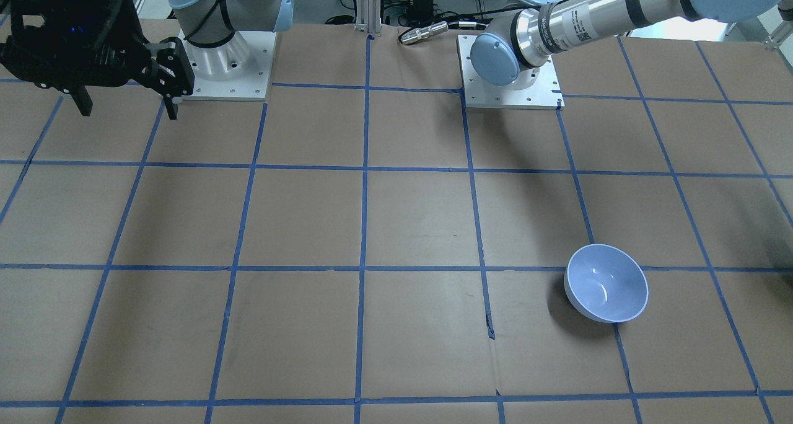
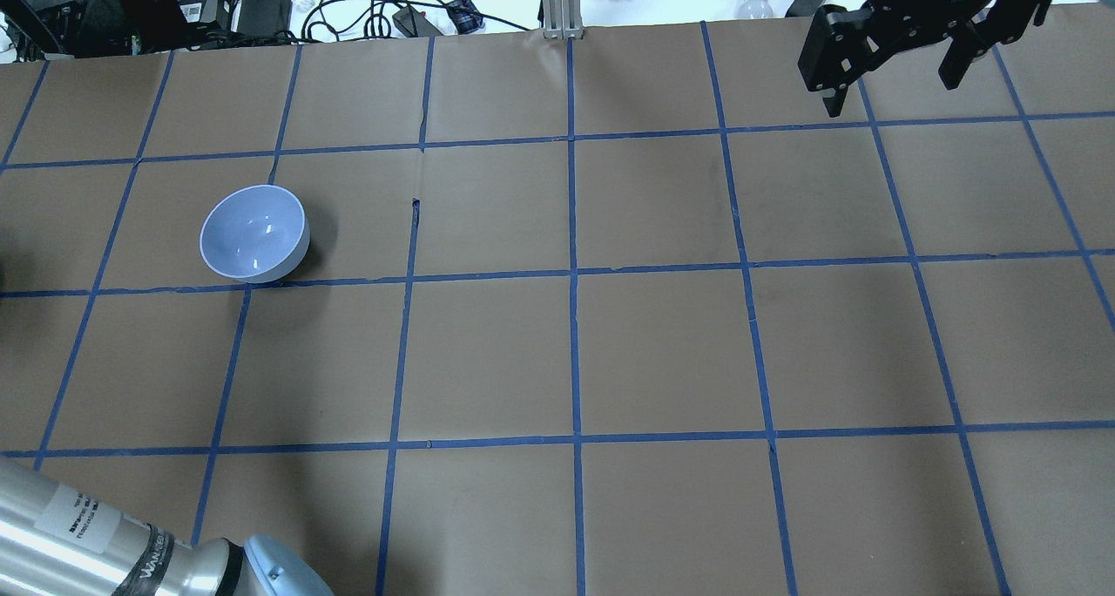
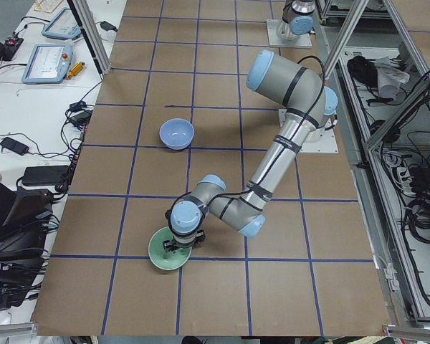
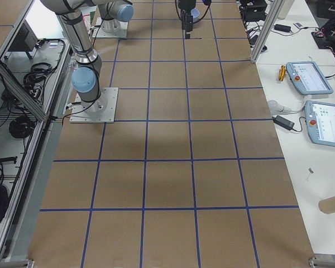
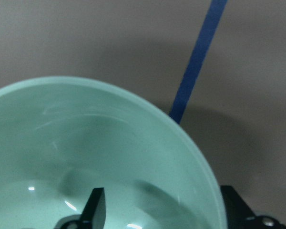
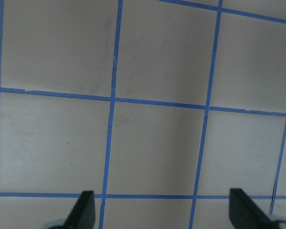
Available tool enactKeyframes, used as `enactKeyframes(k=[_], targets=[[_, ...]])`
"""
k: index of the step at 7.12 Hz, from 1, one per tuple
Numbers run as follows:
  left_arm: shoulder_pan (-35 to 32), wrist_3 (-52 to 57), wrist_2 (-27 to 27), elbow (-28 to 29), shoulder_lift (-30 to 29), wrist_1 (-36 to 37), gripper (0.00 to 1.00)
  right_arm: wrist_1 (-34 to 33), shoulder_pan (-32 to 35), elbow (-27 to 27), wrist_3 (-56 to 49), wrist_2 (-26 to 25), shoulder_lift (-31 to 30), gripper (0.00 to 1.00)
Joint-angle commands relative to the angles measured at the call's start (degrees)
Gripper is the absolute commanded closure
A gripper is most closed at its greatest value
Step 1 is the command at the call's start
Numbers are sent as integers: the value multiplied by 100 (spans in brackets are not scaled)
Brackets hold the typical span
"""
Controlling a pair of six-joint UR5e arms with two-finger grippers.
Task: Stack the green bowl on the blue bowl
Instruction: 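Lower the left gripper and grasp the rim of the pale green bowl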
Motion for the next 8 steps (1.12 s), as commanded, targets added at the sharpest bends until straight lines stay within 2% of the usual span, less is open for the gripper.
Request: enactKeyframes(k=[1,8], targets=[[0,89,28,-1,23,2,100,0,3,0,0,0,0,0],[0,231,-25,-1,189,-16,100,0,3,0,0,0,0,0]])
